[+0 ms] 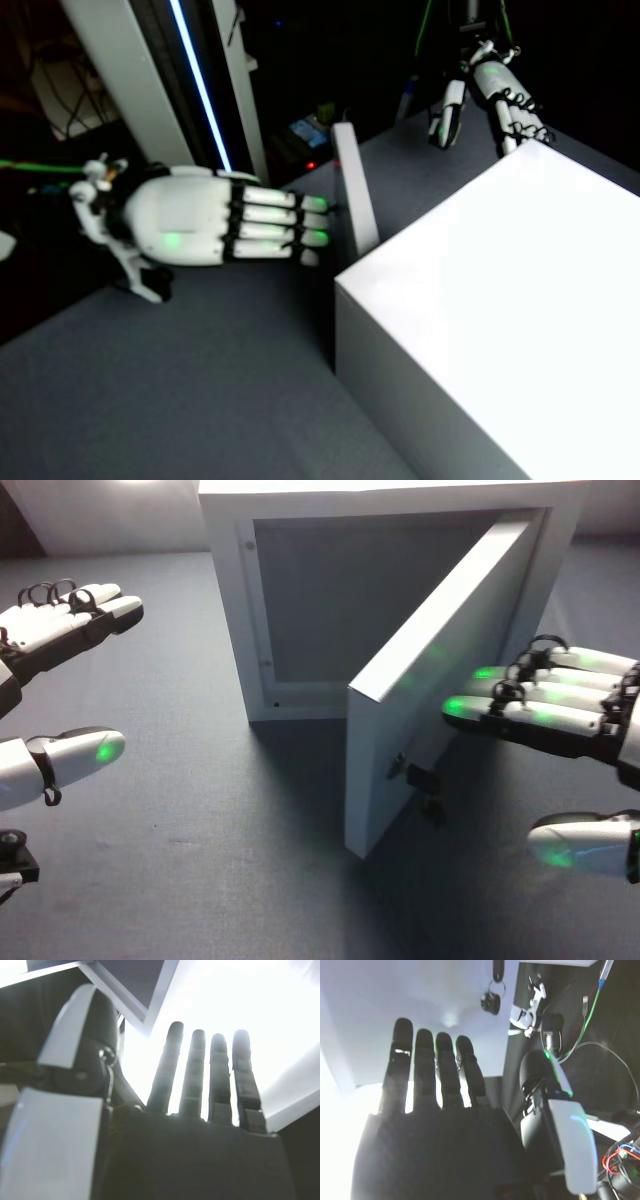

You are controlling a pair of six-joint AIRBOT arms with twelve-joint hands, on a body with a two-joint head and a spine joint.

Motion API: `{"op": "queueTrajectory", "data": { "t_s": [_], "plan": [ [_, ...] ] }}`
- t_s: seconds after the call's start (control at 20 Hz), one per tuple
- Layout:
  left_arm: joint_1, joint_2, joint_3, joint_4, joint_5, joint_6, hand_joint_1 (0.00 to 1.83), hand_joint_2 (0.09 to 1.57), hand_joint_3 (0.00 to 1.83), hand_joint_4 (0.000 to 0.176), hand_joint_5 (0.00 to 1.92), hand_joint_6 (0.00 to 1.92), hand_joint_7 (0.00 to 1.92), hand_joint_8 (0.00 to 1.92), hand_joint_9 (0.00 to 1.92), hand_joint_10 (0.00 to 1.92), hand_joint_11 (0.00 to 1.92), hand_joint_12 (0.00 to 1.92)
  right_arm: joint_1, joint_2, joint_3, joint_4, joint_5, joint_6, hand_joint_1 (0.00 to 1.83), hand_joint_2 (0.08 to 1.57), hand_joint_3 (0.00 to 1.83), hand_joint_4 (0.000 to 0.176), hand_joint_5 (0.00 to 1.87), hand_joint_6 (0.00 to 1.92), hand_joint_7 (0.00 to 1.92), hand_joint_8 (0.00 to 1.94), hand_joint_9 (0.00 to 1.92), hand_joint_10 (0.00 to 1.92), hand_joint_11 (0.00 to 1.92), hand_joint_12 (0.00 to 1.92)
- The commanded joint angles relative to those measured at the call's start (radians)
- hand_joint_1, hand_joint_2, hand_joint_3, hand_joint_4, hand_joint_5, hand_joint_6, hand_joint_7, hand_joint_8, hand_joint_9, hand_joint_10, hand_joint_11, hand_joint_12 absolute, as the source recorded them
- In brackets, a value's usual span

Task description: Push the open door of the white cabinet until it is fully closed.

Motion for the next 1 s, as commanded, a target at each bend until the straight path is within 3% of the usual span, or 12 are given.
{"op": "queueTrajectory", "data": {
  "t_s": [0.0, 0.15, 0.35, 0.45, 0.55, 0.65, 0.7, 0.75, 0.8, 0.95],
  "plan": [
    [0.001, 0.011, 0.003, -0.029, -0.131, -0.006, 0.47, 1.29, 0.00, 0.000, 0.12, 0.00, 0.03, 0.00, 0.00, 0.00, 0.00, 0.34, 0.021, -0.009, 0.006, 0.014, 0.107, 0.012, 0.08, 1.36, 0.00, 0.000, 0.10, 0.01, 0.13, 0.00, 0.15, 0.01, 0.00, 0.66],
    [0.008, 0.013, 0.002, -0.034, -0.135, -0.006, 0.49, 1.28, 0.00, 0.000, 0.13, 0.00, 0.03, 0.00, 0.00, 0.00, 0.00, 0.30, 0.060, -0.047, 0.028, -0.008, 0.088, 0.024, 0.17, 1.33, 0.00, 0.000, 0.12, 0.01, 0.13, 0.01, 0.17, 0.01, 0.00, 0.69],
    [0.012, 0.013, 0.002, -0.039, -0.138, -0.005, 0.50, 1.28, 0.00, 0.014, 0.11, 0.00, 0.02, 0.00, 0.00, 0.00, 0.00, 0.28, 0.095, -0.088, 0.051, -0.019, 0.062, 0.026, 0.22, 1.32, 0.00, 0.000, 0.11, 0.01, 0.13, 0.01, 0.13, 0.01, 0.00, 0.50],
    [0.014, 0.013, 0.001, -0.040, -0.139, -0.005, 0.48, 1.28, 0.00, 0.013, 0.11, 0.00, 0.01, 0.00, 0.00, 0.00, 0.00, 0.27, 0.105, -0.106, 0.060, -0.019, 0.058, 0.026, 0.19, 1.32, 0.00, 0.000, 0.08, 0.00, 0.10, 0.00, 0.12, 0.01, 0.00, 0.35],
    [0.018, 0.014, 0.000, -0.043, -0.141, -0.005, 0.48, 1.27, 0.00, 0.010, 0.12, 0.00, 0.01, 0.00, 0.00, 0.00, 0.00, 0.24, 0.118, -0.126, 0.072, -0.018, 0.049, 0.026, 0.27, 1.32, 0.00, 0.000, 0.12, 0.02, 0.11, 0.01, 0.13, 0.01, 0.00, 0.25],
    [0.025, 0.014, -0.001, -0.050, -0.147, -0.005, 0.49, 1.27, 0.00, 0.007, 0.11, 0.00, 0.01, 0.00, 0.00, 0.00, 0.00, 0.23, 0.131, -0.146, 0.085, -0.015, 0.041, 0.026, 0.36, 1.28, 0.00, 0.000, 0.19, 0.03, 0.19, 0.01, 0.20, 0.05, 0.00, 0.87],
    [0.029, 0.014, -0.002, -0.053, -0.150, -0.005, 0.50, 1.27, 0.00, 0.012, 0.10, 0.00, 0.01, 0.00, 0.00, 0.00, 0.00, 0.23, 0.137, -0.154, 0.089, -0.014, 0.040, 0.026, 0.36, 1.27, 0.00, 0.000, 0.19, 0.02, 0.21, 0.01, 0.22, 0.07, 0.00, 1.10],
    [0.033, 0.014, -0.003, -0.056, -0.153, -0.005, 0.50, 1.27, 0.00, 0.013, 0.09, 0.00, 0.01, 0.00, 0.00, 0.00, 0.00, 0.23, 0.144, -0.165, 0.095, -0.014, 0.036, 0.026, 0.41, 1.26, 0.00, 0.000, 0.22, 0.02, 0.23, 0.01, 0.24, 0.08, 0.00, 1.23],
    [0.035, 0.014, -0.003, -0.059, -0.154, -0.005, 0.52, 1.27, 0.00, 0.004, 0.09, 0.00, 0.02, 0.00, 0.00, 0.00, 0.00, 0.23, 0.153, -0.177, 0.102, -0.014, 0.029, 0.026, 0.43, 1.26, 0.00, 0.000, 0.21, 0.01, 0.21, 0.00, 0.21, 0.07, 0.00, 1.16],
    [0.037, 0.013, -0.004, -0.065, -0.158, -0.004, 0.50, 1.27, 0.00, 0.004, 0.07, 0.00, 0.01, 0.00, 0.00, 0.00, 0.00, 0.23, 0.169, -0.210, 0.123, -0.005, 0.015, 0.026, 0.38, 1.30, 0.00, 0.000, 0.10, 0.00, 0.10, 0.00, 0.10, 0.01, 0.00, 0.46]
  ]
}}
